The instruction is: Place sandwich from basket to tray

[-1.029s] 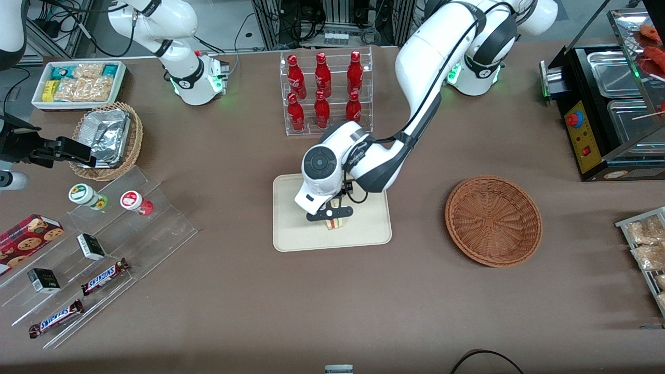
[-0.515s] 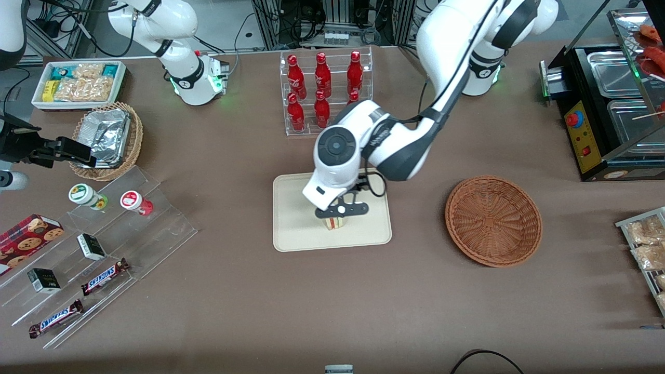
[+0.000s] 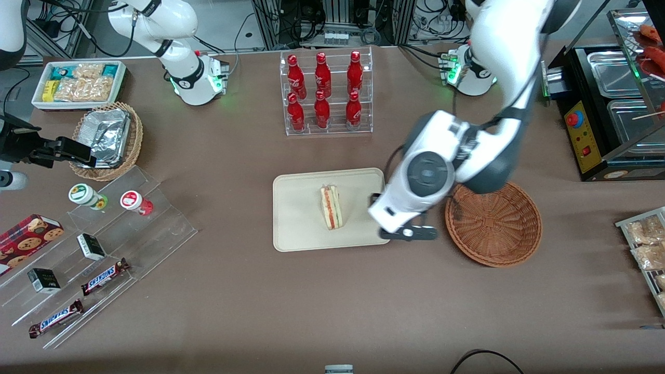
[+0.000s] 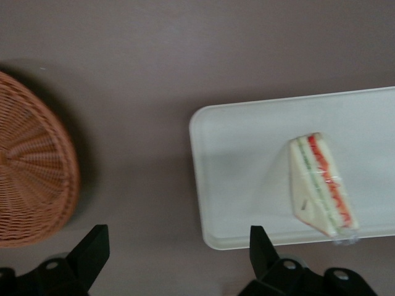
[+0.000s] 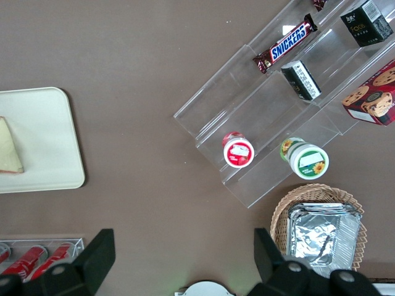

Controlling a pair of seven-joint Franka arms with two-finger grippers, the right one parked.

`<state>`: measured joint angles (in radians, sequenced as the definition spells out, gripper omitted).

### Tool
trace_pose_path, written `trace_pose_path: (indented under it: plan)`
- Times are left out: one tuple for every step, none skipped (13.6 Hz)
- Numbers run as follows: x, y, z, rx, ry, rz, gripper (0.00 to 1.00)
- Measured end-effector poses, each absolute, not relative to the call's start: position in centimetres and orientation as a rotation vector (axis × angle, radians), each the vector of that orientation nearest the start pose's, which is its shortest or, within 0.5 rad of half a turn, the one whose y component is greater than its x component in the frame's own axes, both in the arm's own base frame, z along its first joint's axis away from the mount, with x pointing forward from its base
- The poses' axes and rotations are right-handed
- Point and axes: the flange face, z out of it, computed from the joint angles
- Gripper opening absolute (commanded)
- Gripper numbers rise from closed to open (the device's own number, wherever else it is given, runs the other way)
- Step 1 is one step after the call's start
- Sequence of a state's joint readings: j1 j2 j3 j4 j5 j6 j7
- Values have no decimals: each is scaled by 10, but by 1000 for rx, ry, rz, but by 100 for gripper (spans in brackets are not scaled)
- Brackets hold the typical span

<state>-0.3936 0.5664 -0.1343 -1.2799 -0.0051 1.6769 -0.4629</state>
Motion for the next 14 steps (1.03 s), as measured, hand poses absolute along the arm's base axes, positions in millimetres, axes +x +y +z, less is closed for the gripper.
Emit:
trace_pose_path:
  plan:
    - [617, -314, 417, -3118, 80, 290, 100]
    - [620, -292, 421, -3118, 83, 296, 100]
    - [622, -271, 425, -3118, 90, 302, 100]
    - [622, -251, 428, -3117, 97, 307, 100]
    - [622, -232, 431, -3116, 96, 312, 100]
    - [621, -216, 434, -3114, 92, 315, 100]
    - [620, -199, 437, -3109, 90, 314, 100]
    - [619, -182, 442, -3103, 94, 309, 100]
    - [618, -164, 448, -3103, 102, 301, 100]
    - [616, -146, 457, -3106, 100, 288, 100]
    - [613, -130, 466, -3110, 86, 273, 100]
    - [609, -118, 476, -3113, 72, 255, 100]
    - [602, -112, 485, -3113, 64, 241, 100]
    - [595, -111, 495, -3112, 63, 225, 100]
